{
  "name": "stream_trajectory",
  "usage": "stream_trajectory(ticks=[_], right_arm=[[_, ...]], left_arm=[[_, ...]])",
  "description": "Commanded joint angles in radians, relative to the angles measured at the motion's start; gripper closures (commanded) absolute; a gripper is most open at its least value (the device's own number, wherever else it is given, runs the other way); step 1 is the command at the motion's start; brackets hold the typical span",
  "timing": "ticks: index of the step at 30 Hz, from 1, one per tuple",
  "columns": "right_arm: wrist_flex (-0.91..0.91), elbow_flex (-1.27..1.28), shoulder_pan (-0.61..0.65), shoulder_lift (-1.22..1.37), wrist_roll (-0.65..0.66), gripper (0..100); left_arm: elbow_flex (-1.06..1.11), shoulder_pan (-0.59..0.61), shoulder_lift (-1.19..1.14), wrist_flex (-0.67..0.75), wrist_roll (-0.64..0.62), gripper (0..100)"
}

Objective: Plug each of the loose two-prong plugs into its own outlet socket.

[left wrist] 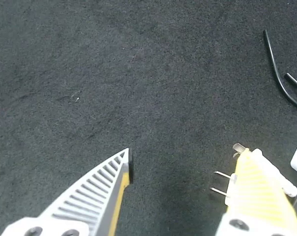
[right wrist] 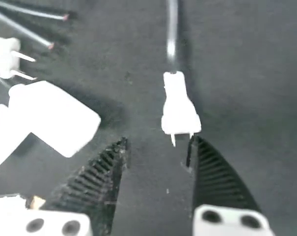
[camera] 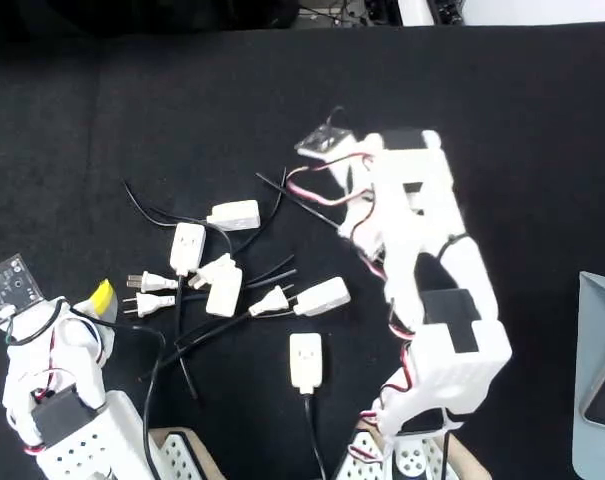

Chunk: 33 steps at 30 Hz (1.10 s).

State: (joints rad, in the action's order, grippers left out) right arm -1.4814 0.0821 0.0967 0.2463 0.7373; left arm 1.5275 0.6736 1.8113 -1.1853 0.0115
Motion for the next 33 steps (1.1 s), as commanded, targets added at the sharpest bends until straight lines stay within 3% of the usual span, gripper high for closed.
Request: stream_trajectory(ticks=[1,20,23,30,33], right_arm=[[0.132,0.102,0.054,-0.007,0.035,82.1],[0.311,0.151,-0.031,0.084,0.107,82.2],[0.311,0.113,-0.049,0.142,0.118,87.6],[0.199,0.007,-0.057,0.179,0.123,98.9],[0.124,-0.042,-0.057,0.156,0.12,98.8]], left_arm=[[-0.012,-0.01,0.008,0.005,0.011,66],[-0.01,-0.01,0.008,0.005,0.011,66],[-0.01,-0.01,0.008,0.005,0.011,66],[-0.01,-0.01,0.008,0.005,0.011,66],[-0.01,-0.01,0.008,0.005,0.011,66]])
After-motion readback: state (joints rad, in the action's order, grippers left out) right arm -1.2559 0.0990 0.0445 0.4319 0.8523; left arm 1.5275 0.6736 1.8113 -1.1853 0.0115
